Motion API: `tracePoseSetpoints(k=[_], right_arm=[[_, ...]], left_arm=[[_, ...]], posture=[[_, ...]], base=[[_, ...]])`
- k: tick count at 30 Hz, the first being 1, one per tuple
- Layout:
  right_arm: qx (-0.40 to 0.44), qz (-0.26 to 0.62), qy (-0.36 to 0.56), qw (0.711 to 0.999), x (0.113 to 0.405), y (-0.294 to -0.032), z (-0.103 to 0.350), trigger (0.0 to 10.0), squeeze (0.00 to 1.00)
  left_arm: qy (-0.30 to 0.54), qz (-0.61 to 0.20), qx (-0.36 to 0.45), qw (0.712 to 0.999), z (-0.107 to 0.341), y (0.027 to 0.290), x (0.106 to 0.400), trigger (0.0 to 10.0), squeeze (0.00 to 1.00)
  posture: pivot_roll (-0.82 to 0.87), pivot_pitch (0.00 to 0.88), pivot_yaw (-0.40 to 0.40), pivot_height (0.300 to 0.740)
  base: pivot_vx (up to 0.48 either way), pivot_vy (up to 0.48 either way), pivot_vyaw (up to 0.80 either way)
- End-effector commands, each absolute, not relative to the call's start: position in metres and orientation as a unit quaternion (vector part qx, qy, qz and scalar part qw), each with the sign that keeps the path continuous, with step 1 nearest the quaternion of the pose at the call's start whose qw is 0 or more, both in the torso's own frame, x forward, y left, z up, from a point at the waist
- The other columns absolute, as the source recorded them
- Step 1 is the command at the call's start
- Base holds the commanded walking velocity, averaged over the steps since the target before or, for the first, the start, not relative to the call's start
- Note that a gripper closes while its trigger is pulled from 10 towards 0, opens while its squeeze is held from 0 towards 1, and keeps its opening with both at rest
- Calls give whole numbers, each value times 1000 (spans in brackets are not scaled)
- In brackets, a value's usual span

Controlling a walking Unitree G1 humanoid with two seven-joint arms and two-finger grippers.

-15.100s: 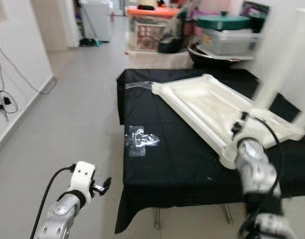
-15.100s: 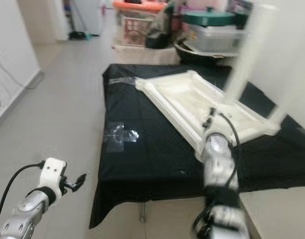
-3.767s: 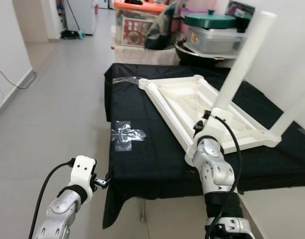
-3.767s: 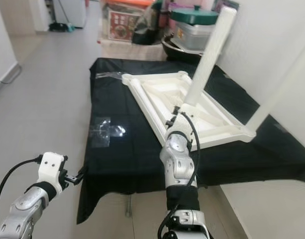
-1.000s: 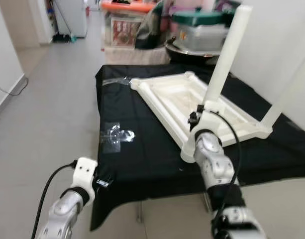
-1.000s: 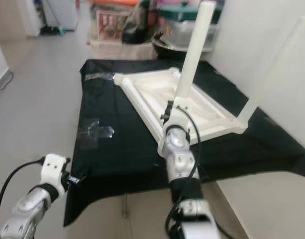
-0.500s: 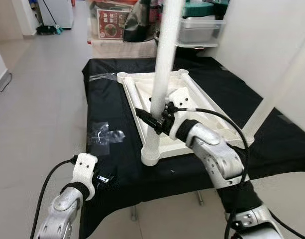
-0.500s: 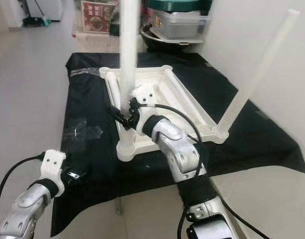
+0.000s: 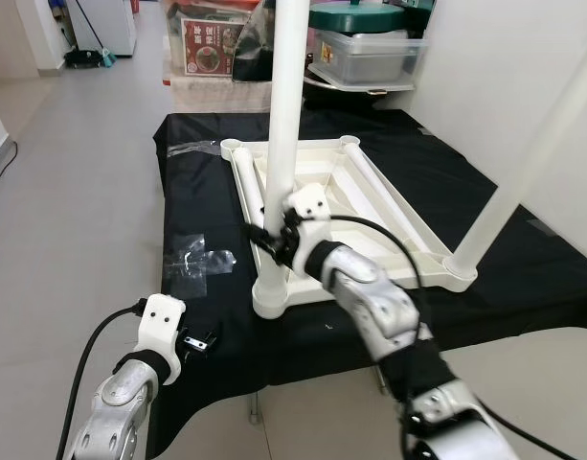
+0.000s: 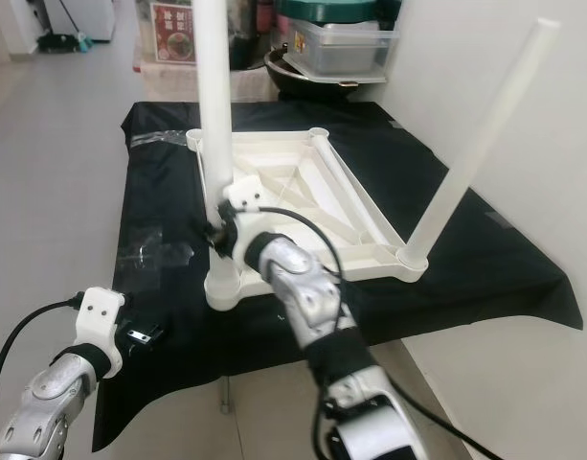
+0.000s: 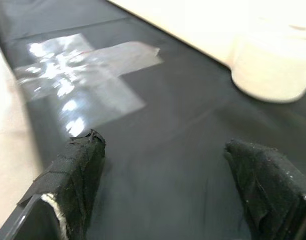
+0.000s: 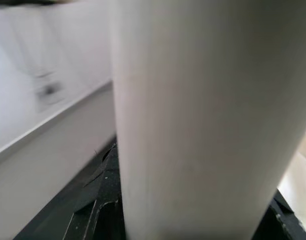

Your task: Building children table

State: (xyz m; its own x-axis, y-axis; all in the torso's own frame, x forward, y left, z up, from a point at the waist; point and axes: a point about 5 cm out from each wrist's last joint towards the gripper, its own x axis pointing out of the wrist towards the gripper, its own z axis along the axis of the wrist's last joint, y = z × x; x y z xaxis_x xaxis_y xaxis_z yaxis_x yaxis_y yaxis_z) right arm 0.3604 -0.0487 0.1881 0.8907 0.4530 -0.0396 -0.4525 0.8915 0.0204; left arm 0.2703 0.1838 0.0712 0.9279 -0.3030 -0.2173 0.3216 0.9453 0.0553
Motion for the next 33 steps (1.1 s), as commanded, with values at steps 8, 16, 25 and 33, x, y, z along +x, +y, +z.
tracePoseSetpoints(k=[8,16,25,33], right_arm=[[2,53,56,997,339,-75,163,10000,0],[33,186,8,982,332,-52,192,10000,0],[-22,456,-17,890,330,-63,199,10000,0],[10,348,46,936,360,-70,176,0,0]], left_arm=[[122,-165,40,978,64,182,267,10000,0],[122,-167,40,978,64,182,268,10000,0],[118,-167,41,978,65,181,270,10000,0],[116,-162,42,979,66,184,269,10000,0]], posture=[[59,0,-111,740],[59,0,-109,740],[74,0,-123,740],[86,0,-130,740]], base=[[0,0,0],[0,0,0],[0,0,0],[0,0,0]])
